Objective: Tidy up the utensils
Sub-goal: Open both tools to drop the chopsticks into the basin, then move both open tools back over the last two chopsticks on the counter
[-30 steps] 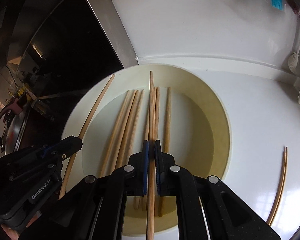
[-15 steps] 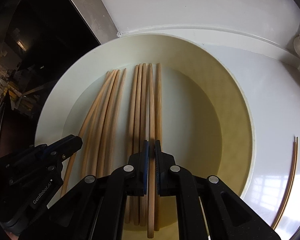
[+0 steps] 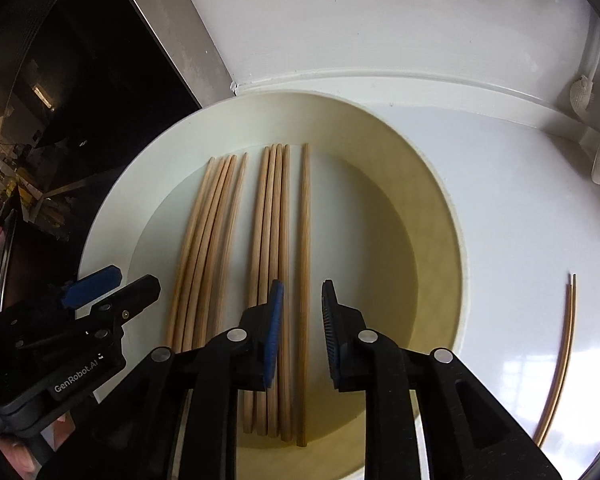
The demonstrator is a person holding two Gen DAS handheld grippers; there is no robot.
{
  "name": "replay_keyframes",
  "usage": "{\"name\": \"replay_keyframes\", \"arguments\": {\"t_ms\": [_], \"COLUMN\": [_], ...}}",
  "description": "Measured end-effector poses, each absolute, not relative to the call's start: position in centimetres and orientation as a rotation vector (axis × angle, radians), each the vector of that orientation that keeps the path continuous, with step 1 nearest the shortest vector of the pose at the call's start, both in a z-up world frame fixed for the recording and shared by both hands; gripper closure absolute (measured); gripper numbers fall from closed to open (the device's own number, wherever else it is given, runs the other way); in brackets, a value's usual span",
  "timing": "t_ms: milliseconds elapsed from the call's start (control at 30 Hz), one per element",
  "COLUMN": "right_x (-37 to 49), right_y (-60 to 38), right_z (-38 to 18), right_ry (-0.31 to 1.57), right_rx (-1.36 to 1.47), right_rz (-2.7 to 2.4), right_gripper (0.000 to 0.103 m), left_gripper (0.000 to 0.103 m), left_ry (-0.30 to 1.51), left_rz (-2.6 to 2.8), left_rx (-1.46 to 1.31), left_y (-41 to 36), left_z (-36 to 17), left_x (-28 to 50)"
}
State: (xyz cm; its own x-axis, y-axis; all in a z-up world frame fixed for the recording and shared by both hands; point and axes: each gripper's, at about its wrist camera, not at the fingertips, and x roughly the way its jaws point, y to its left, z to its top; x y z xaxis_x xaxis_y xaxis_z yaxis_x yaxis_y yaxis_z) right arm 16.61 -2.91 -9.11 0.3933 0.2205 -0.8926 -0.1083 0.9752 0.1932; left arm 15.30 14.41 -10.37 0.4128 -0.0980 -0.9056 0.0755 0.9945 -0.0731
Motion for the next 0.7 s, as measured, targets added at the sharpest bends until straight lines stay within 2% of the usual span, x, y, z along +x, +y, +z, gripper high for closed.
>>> {"name": "replay_keyframes", "arguments": {"t_ms": [33,267,700], "right_x": [16.2,13.4,7.8], "right_y": [-3.1,-4.5,-9.8], "right_z": [-8.8,-6.7,-4.4], "right_ry": [1.138,1.089,1.057], "right_rx": [0.11,0.11,0.163], "right_rz": [0.207,0.186,0.083], "right_gripper": [0.074,0.061,0.052], "left_gripper": [0.039,0.029,0.026], "left_ry": [1.127,1.066,1.043], "left_rz": [-0.106,-0.114,-0.209], "left_rx": [-0.019,0.004,-0.011], "left_y": [14.5,14.3,11.0], "left_z": [-10.0,-7.6,-6.1], "left_x": [15.0,13.0,9.5]}}
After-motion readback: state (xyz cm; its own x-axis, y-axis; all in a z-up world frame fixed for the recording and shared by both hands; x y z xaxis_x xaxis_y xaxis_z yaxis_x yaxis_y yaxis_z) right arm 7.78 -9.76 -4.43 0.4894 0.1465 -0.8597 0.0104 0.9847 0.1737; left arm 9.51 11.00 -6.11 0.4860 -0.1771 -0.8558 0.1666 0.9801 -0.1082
